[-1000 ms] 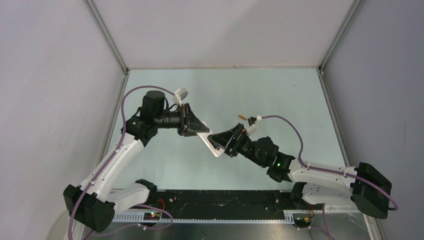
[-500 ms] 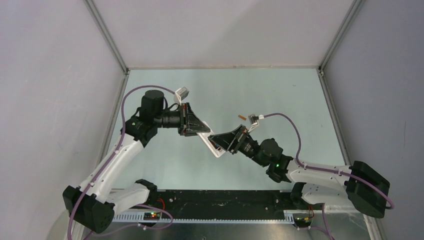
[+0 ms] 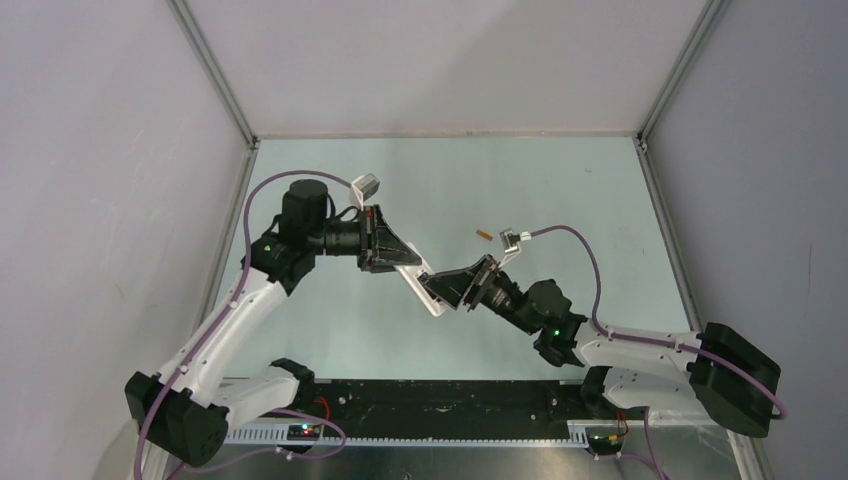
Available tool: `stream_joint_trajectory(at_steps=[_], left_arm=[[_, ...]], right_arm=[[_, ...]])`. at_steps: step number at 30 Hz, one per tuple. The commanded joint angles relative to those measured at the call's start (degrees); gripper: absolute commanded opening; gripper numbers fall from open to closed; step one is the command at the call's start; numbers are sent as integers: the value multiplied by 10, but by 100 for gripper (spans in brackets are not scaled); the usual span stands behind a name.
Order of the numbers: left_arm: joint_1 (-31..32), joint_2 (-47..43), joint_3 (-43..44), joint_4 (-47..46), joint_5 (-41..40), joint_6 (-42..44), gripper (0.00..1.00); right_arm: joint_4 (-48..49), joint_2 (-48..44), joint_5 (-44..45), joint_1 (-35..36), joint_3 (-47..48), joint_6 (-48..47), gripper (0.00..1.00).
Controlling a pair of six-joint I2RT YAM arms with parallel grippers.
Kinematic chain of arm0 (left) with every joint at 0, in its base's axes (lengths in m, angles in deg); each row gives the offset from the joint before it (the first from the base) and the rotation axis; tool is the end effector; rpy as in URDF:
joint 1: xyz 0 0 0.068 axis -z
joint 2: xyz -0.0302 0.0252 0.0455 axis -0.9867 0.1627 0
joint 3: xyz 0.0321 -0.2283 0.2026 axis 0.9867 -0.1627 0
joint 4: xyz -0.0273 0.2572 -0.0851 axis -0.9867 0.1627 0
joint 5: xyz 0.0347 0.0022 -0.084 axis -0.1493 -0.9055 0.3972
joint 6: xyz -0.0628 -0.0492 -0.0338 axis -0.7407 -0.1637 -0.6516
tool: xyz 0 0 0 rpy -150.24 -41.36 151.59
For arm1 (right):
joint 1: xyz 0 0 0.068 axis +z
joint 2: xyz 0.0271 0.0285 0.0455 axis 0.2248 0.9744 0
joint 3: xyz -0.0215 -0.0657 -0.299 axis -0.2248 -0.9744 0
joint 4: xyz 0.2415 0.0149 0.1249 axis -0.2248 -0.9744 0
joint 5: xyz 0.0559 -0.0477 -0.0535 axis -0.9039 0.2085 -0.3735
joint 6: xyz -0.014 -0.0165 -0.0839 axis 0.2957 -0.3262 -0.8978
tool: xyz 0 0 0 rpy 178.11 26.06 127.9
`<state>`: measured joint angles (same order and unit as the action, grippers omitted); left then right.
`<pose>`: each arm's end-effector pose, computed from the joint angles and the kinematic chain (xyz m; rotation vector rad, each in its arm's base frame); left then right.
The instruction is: Load the batteries into the remote control
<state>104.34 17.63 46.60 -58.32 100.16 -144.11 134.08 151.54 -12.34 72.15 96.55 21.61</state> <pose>0.1912 -0.1528 0.3679 0.0749 2.3284 -1.7775 0.1390 0.2269 0.2897 0.0137 1.5971 1.6324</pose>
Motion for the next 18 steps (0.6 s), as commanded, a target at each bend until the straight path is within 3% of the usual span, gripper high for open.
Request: stream_joint_trajectory(at_steps=[1, 8, 18], left_arm=[[0, -25, 16, -55, 45, -29, 0], [0, -29, 5, -57, 37, -12, 0], [0, -23, -37, -57, 26, 44, 0]], right_arm=[[-9, 14, -15, -7, -20, -31, 99], [-12, 3, -15, -11, -20, -6, 95], [-92, -67, 3, -10, -20, -18, 88]])
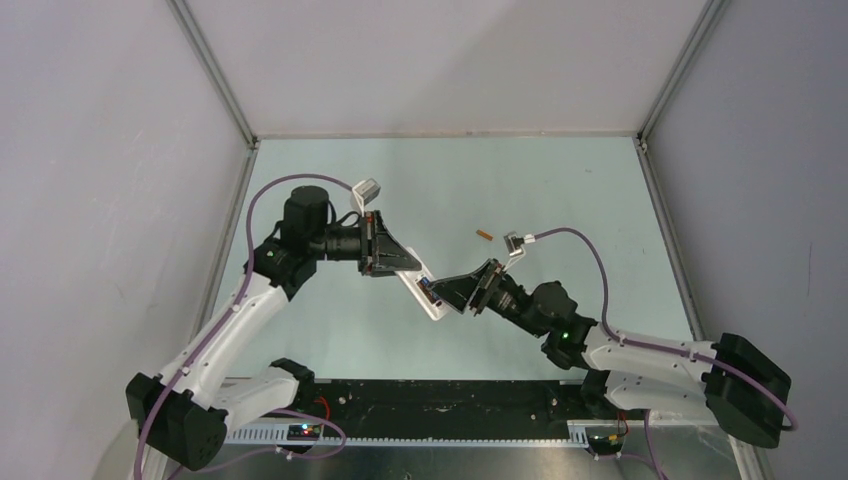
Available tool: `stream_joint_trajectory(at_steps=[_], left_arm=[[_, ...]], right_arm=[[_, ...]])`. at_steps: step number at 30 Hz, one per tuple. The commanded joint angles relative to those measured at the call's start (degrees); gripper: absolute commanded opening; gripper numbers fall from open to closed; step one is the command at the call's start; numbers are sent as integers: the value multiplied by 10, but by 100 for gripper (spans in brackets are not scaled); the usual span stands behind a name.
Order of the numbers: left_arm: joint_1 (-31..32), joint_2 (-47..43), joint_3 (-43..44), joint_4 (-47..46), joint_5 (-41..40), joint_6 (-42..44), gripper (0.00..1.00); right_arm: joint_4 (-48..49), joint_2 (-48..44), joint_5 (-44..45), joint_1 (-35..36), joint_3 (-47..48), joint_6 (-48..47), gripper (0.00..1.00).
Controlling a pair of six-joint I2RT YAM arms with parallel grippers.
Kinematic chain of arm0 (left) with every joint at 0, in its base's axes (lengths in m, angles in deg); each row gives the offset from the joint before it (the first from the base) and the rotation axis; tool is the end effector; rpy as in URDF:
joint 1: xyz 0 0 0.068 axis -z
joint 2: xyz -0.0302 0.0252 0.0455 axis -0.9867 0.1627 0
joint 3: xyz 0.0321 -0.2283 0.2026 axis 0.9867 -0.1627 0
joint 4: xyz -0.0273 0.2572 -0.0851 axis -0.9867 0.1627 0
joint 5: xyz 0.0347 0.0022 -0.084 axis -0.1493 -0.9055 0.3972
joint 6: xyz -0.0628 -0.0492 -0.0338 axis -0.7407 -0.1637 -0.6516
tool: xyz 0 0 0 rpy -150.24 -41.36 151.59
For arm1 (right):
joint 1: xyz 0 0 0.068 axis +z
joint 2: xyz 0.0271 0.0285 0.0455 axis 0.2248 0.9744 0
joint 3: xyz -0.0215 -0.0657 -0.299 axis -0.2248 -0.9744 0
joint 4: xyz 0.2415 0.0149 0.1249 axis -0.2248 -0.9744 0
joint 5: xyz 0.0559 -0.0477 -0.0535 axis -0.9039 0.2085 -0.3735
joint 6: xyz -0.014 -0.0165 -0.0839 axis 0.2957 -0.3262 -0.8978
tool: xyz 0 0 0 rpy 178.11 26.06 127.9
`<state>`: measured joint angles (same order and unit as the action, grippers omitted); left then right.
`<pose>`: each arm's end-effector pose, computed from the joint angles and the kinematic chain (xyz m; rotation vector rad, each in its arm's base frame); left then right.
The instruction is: Load the batteries into the remote control
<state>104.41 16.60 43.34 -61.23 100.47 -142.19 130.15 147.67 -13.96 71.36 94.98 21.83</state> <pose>0.1884 -0.1521 0.3564 0.1276 2.3022 -1.7680 0.1338 0.2156 0.2852 0.0000 1.6312 1.6267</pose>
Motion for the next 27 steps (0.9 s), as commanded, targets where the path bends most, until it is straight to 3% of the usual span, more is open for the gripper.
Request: stream_joint_trajectory(at_steps=[1, 11, 16, 23, 27], left_arm=[[-1, -11, -6, -28, 23, 29, 0], [-2, -11, -26, -28, 14, 91, 0], [-1, -31, -38, -27, 21, 169, 0], [1, -70, -43, -28, 56, 265, 0], [3, -86, -49, -28, 74, 289, 0]], right_arm=[[-57, -36, 24, -1, -5, -26, 87], [-152, -114, 30, 11, 19, -94, 85], [-291, -158, 27, 13, 75, -162, 84], [-428, -156, 8, 35, 160, -275, 77], [-464, -126, 45, 68, 204, -341, 73]])
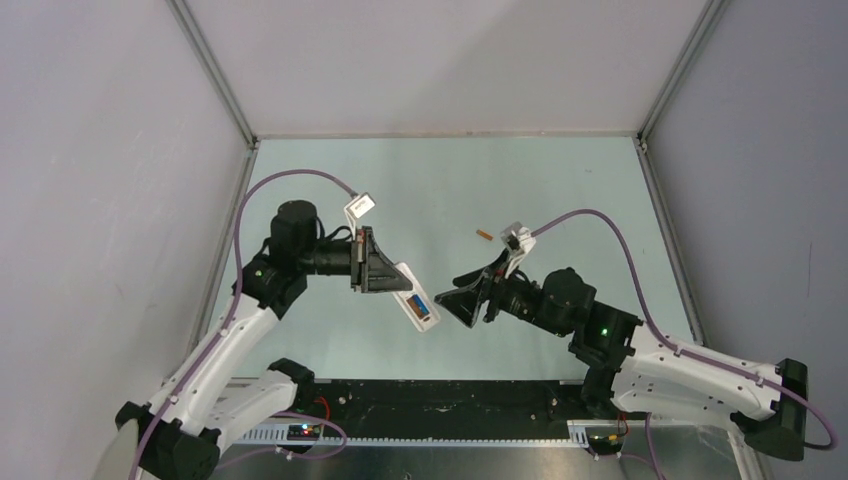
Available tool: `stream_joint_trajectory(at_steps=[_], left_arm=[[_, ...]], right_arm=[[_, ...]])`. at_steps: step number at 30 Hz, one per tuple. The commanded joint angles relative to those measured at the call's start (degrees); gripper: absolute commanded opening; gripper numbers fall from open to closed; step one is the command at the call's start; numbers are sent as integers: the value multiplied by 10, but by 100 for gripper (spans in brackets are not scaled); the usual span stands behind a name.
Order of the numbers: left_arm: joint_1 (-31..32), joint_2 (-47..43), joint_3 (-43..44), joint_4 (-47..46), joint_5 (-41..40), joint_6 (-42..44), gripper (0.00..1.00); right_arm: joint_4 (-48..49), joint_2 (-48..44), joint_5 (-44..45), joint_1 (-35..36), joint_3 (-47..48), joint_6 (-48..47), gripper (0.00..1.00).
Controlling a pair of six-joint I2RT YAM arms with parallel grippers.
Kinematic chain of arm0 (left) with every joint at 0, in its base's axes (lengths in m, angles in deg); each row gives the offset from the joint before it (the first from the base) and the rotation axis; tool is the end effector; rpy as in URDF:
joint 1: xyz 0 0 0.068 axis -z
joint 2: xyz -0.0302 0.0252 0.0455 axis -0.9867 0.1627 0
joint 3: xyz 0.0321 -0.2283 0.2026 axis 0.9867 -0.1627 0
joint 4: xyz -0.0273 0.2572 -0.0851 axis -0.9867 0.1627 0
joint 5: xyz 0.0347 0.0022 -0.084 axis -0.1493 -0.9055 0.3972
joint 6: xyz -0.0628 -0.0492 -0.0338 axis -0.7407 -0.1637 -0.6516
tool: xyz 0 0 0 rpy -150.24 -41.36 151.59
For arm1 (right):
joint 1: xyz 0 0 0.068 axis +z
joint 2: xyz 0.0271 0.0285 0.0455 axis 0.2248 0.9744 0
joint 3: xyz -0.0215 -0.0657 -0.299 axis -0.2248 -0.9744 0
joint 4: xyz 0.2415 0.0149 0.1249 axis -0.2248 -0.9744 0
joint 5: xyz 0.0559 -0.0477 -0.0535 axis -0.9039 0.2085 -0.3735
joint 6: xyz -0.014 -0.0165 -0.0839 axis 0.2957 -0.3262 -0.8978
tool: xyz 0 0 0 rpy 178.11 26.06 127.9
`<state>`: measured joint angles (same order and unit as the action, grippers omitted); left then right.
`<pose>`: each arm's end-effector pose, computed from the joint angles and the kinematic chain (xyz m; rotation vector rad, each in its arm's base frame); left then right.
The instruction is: Load the batteries into the remote control
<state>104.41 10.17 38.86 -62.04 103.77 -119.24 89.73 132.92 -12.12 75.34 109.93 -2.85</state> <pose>0.1597 -0.1421 0.3531 0.6143 2.0302 -1.6075 0.1041 0.1916 0.3425 -0.4068 1.6955 1.2342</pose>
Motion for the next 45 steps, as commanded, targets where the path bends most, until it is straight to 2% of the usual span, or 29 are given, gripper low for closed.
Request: stream_joint_trajectory(at_steps=[1, 6, 11, 17, 20, 21, 24, 26, 32, 36, 39, 42, 45], left_arm=[[3, -23, -7, -20, 44, 62, 0], [5, -37, -19, -20, 39, 81, 0], [4, -42, -23, -19, 35, 93, 0], [4, -65, -17, -19, 17, 110, 0], [4, -82, -10, -19, -20, 108, 0], [4, -89, -8, -19, -48, 98, 0], [4, -90, 4, -19, -107, 57, 0], [3, -83, 11, -19, -139, 11, 0], [2, -41, 16, -19, -176, -133, 0], [2, -51, 22, -19, -221, -209, 0], [1, -67, 33, -19, -246, -252, 0], [1, -84, 41, -20, -271, -295, 0], [1, -102, 43, -30, -285, -341, 0]], right_arm=[[-77, 26, 32, 32, 60, -99, 72], [-80, 51, 39, 55, 86, -115, 71], [-73, 51, 43, 61, 90, -90, 73], [-116, 37, 134, 46, 89, 20, 78], [-135, 36, 109, 11, 89, 62, 78], [-132, 37, 86, 6, 89, 61, 79], [-105, 36, 67, 13, 89, 35, 93], [-88, 33, 71, 26, 90, 11, 98], [-103, 45, 106, 42, 125, 2, 99], [-117, 50, 168, 45, 128, 101, 99], [-109, 58, 177, 45, 125, 177, 99], [-65, 67, 173, 47, 113, 241, 99], [36, 66, 186, 58, 92, 258, 99]])
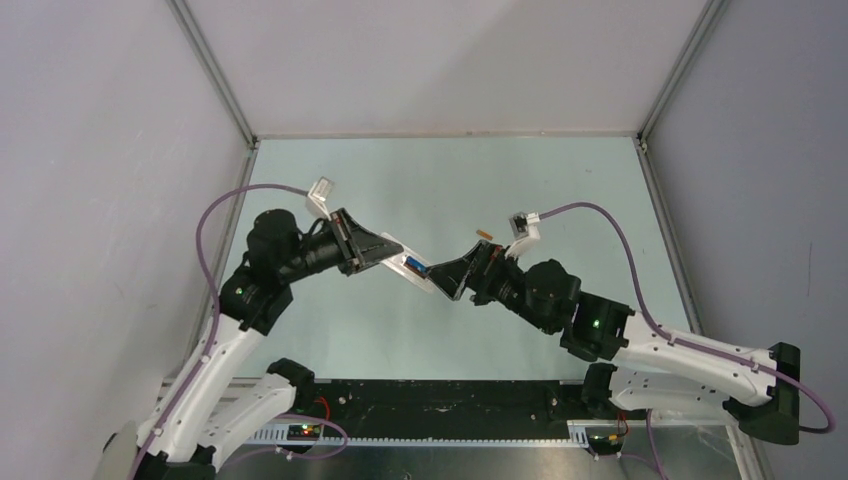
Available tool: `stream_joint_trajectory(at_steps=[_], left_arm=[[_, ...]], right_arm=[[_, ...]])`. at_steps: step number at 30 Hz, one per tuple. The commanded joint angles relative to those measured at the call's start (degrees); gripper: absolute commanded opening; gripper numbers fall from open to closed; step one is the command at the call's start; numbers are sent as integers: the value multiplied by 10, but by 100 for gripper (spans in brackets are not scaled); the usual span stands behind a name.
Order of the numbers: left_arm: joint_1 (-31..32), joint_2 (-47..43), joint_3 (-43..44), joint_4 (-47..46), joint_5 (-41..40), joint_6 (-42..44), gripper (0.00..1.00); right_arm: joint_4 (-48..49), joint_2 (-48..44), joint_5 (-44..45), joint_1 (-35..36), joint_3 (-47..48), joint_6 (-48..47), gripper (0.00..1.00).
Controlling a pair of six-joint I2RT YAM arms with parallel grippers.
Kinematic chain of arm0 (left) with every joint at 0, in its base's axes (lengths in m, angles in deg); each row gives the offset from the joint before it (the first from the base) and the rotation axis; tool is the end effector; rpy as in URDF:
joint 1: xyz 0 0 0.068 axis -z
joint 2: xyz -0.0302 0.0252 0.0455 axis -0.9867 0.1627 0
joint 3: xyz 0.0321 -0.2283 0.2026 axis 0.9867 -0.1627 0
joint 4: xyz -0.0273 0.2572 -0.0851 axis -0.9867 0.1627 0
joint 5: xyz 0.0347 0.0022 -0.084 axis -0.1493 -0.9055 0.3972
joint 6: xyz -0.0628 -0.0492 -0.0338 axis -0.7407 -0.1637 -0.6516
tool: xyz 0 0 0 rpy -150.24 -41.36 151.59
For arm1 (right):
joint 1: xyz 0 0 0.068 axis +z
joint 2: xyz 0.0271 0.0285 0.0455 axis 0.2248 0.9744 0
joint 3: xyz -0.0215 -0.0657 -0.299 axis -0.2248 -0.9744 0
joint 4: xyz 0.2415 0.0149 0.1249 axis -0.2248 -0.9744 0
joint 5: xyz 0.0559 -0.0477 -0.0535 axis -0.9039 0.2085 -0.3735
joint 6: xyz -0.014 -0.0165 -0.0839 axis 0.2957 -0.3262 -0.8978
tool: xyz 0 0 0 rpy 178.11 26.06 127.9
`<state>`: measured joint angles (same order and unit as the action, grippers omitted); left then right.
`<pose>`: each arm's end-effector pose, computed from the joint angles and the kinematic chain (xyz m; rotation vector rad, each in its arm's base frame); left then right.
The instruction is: Load the batteries into the remote control
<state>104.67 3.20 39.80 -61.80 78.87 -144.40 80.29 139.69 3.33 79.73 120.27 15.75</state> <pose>0.1608 -0.1187 0.3729 -0.1093 2.0724 -1.4750 0.1154 0.2087 0.3677 0.0105 1.8622 1.2475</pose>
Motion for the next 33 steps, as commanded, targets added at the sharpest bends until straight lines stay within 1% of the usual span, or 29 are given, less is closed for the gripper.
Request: stream_joint_trajectory(at_steps=[1, 2, 5, 8, 10, 12, 13, 15, 16, 17, 21, 22, 25, 26, 27, 28, 30, 32, 33], left_arm=[[-2, -35, 33, -36, -37, -115, 0], [-1, -42, 33, -43, -40, -138, 0], [-2, -57, 30, -55, -50, -174, 0], [-1, -73, 25, -67, -59, -209, 0], [-2, -79, 20, -78, -60, -227, 0], [-2, -84, 13, -95, -58, -247, 0], [-2, -86, 4, -104, -56, -256, 0], [-2, -87, -16, -160, -48, -285, 0], [-2, -87, -22, -171, -46, -301, 0], [-2, -84, -29, -182, -44, -305, 0], [-2, -81, -40, -190, -43, -305, 1], [-1, -81, -41, -190, -43, -304, 2], [-2, -82, -42, -190, -45, -300, 5], [-2, -82, -42, -190, -46, -299, 6], [-2, -82, -41, -190, -45, -297, 8], [-2, -82, -41, -190, -45, -296, 9], [-2, -81, -41, -189, -43, -289, 15], [-2, -82, -40, -189, -42, -276, 24], [-1, -83, -40, -186, -44, -257, 33]], right_arm=[[155, -2, 42, 17, -26, 73, 99], [201, 1, 45, 21, -35, 76, 99], [288, 18, 43, 23, -39, 82, 99], [344, 46, 31, 23, -39, 96, 99], [383, 61, 24, 22, -39, 99, 96], [420, 72, 15, 22, -39, 96, 89], [435, 74, 13, 22, -39, 96, 83], [443, 80, 7, 22, -39, 94, 77], [443, 80, 4, 22, -39, 95, 75], [442, 80, 1, 22, -39, 94, 71], [444, 79, -8, 23, -39, 88, 58], [444, 79, -8, 22, -39, 85, 53], [442, 77, -4, 22, -39, 82, 45], [440, 77, -2, 22, -39, 82, 39], [438, 77, 0, 22, -39, 81, 37], [435, 77, 1, 22, -39, 81, 32], [427, 76, 6, 22, -39, 84, 26], [418, 74, -1, 17, -39, 90, 22], [417, 73, -22, 14, -38, 93, 21]])
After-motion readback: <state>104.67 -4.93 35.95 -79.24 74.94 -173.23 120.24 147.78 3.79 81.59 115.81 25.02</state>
